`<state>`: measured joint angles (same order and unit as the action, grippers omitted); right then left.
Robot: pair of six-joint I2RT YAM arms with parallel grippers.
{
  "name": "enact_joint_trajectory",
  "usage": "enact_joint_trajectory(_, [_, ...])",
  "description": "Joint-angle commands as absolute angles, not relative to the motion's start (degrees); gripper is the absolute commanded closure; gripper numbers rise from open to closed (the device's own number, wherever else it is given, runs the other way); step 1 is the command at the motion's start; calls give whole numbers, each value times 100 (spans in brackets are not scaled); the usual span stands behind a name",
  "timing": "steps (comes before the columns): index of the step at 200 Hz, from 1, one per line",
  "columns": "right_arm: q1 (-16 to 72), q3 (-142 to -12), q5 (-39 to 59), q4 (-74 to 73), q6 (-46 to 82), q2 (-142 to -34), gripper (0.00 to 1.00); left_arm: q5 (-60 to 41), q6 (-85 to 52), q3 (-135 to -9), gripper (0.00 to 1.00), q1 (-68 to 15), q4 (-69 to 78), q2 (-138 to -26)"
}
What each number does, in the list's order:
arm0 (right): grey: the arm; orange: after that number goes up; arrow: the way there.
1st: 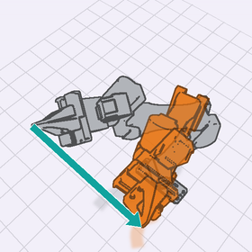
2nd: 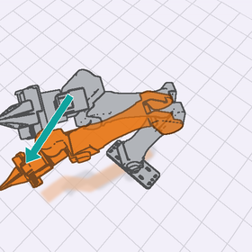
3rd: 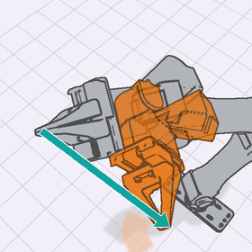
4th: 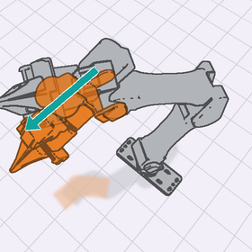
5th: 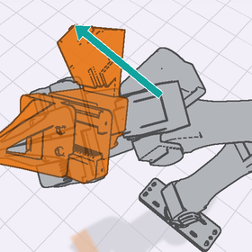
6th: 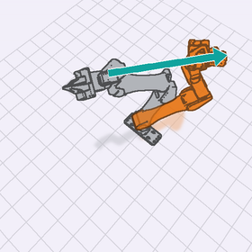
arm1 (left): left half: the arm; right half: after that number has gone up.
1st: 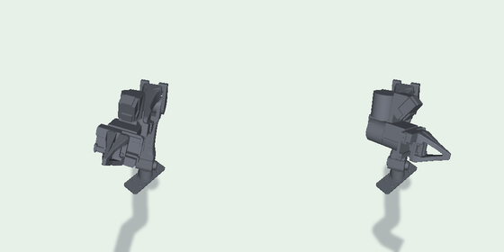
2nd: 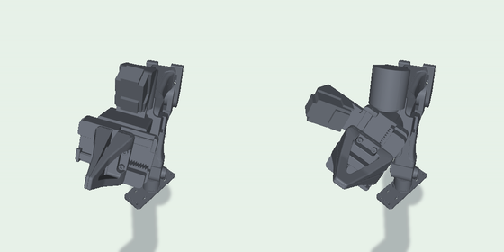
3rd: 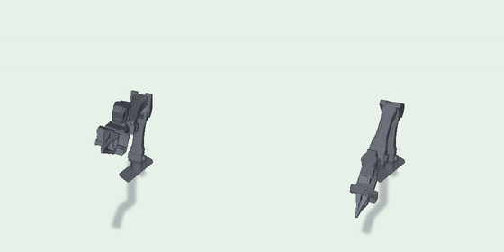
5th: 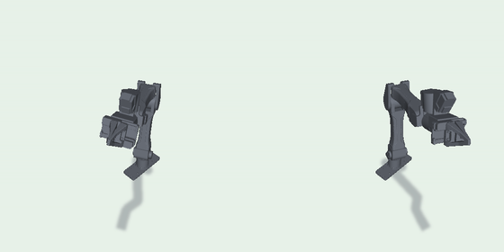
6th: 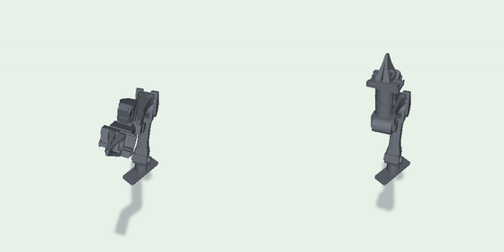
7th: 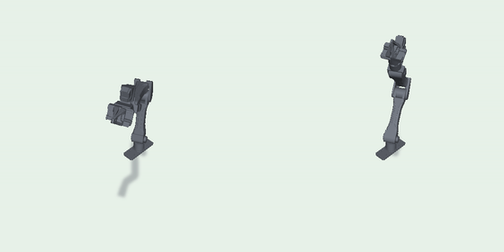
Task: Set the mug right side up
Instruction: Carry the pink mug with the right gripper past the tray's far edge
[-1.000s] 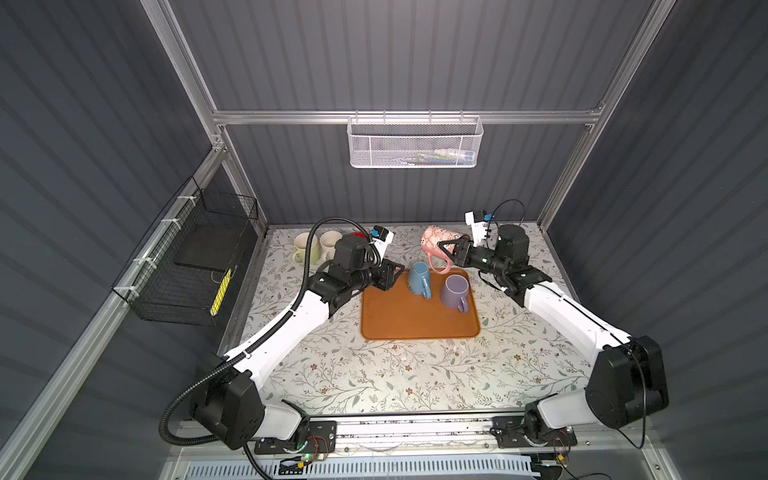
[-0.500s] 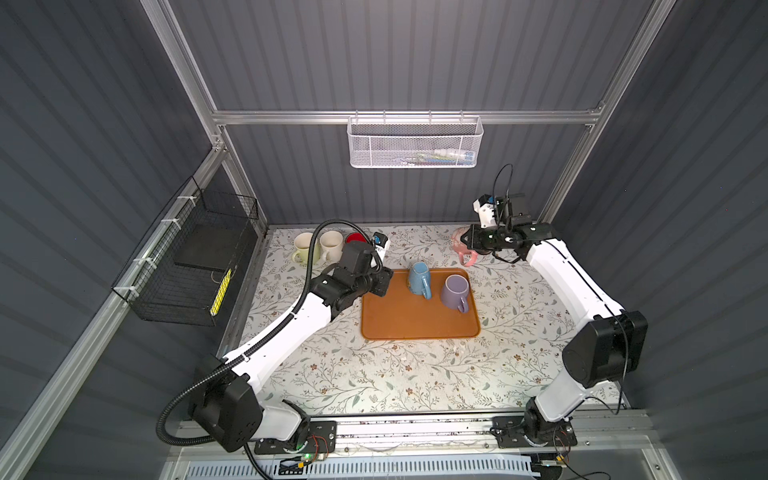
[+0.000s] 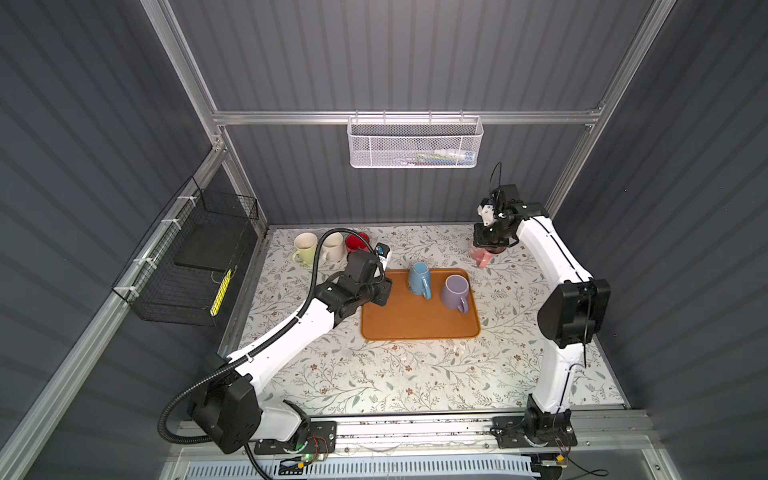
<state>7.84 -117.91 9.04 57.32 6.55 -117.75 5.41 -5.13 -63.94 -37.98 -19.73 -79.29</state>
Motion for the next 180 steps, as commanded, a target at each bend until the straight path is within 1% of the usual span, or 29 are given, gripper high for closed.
enact_joint_trajectory(1, [703,-12338,935,6002,368,-11877,100,592,-614,-6338,59,-3858,-1903,-7787])
enact_joint_trajectory(40, [687,-13619,766,6935,-37,-12909,100,630,-641,-6230,59,-3898,-1960,-7679])
enact_joint_trajectory(79, [520,-14447,772,7099,-112,-13519,100,650,-659,-6192,59,-3902,-2019,-7660])
enact_joint_trajectory(112, [475,-14634,817,6992,-304,-13824,100,703,-590,-6286,60,-3902,-2117,-7754])
enact_joint_trajectory(134, [466,-14998,789,7155,-415,-14156,100,703,-571,-6343,60,-3902,-2170,-7833])
enact_joint_trajectory(180, [450,-15252,878,6824,-432,-14447,100,622,-572,-6451,60,-3902,-2186,-8005])
